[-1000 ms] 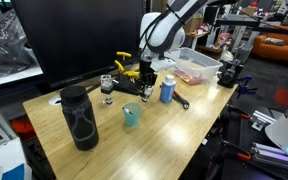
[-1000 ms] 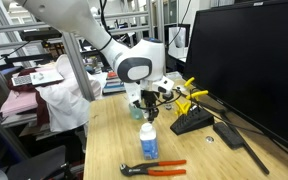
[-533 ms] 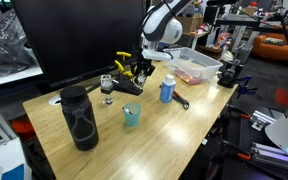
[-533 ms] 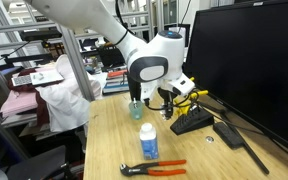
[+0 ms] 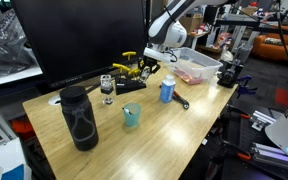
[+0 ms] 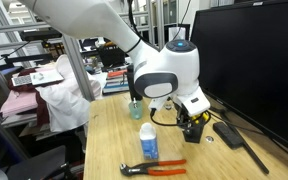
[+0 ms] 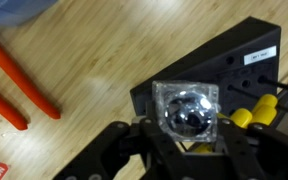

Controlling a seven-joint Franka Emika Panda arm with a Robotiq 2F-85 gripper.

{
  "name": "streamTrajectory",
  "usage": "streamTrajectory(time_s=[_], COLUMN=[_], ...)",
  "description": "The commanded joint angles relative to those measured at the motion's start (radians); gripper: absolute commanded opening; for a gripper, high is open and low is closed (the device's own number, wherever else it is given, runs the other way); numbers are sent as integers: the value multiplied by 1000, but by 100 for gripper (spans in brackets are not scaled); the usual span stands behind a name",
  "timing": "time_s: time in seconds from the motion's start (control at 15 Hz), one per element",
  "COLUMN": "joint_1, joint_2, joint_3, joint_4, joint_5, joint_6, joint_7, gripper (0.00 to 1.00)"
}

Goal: Pick the small glass bottle and move it slightly up on the table

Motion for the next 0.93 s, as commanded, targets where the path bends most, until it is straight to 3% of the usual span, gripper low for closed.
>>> streamTrajectory(time_s=[0.0, 0.87], joint_1=[8, 3], joint_2=[-15, 0], joint_3=[-13, 3], joint_4=[-35, -96], joint_5=[31, 16], joint_6=[55, -8], joint_7=[86, 213], gripper=[18, 18])
